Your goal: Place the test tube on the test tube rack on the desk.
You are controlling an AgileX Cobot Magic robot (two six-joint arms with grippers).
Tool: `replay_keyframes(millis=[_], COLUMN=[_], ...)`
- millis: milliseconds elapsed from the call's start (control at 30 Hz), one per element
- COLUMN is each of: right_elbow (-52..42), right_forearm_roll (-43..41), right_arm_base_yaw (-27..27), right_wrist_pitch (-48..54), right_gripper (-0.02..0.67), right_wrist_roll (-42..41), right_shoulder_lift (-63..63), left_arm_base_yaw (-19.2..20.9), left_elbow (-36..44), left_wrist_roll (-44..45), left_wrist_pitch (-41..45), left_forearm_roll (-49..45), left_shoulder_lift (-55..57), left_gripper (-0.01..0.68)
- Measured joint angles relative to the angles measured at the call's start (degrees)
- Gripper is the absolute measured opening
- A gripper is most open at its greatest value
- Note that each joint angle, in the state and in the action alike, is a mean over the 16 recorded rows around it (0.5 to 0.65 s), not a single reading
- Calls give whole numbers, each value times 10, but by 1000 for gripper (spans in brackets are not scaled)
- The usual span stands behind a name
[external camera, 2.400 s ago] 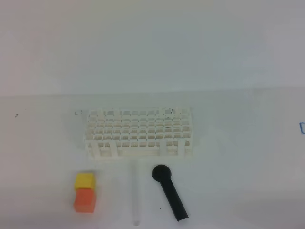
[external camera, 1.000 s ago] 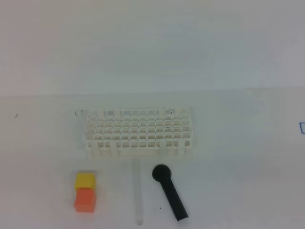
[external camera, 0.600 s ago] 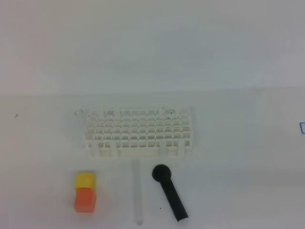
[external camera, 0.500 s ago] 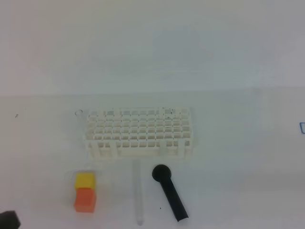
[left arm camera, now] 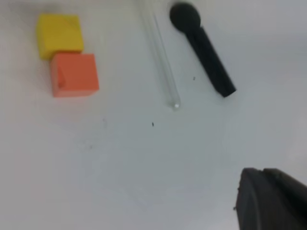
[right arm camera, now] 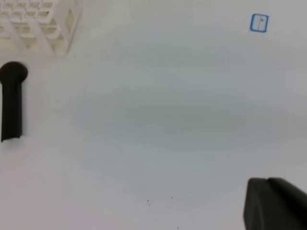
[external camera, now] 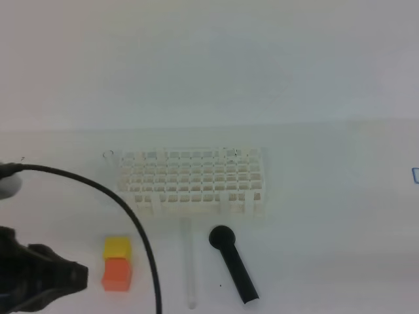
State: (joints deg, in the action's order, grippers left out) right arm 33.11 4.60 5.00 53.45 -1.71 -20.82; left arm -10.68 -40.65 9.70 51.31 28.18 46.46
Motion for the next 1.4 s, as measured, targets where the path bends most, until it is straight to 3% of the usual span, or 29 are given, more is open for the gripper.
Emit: replay_keyframes(millis=[233, 433, 600, 800, 1033, 1400], right_elbow=[0, 0, 0, 0, 0, 0], right_forearm_roll=[-36, -81, -109, -116, -116, -116], right_arm_base_yaw=[0, 0, 0, 0, 0, 0], right_wrist_pitch=[22, 45, 63, 72, 73, 73], right_gripper=[18, 92, 171, 242, 260, 261], right_wrist_roll=[1, 4, 6, 8, 10, 11], right_shoulder_lift=[-26, -67, -96, -110, -110, -110], left_arm_base_yaw=[-119, -241, -307, -333, -334, -334], left_elbow=[-40, -52, -64, -88, -127, -161], left_wrist_roll=[-56, -211, -350, -456, -470, -464], left_wrist_pitch=[-19, -97, -152, -180, -192, -194], left_forearm_roll=[-61, -179, -282, -352, -346, -342], left_shoulder_lift=[128, 209, 276, 363, 462, 561], left_gripper=[-1, 8, 78, 225, 380, 416])
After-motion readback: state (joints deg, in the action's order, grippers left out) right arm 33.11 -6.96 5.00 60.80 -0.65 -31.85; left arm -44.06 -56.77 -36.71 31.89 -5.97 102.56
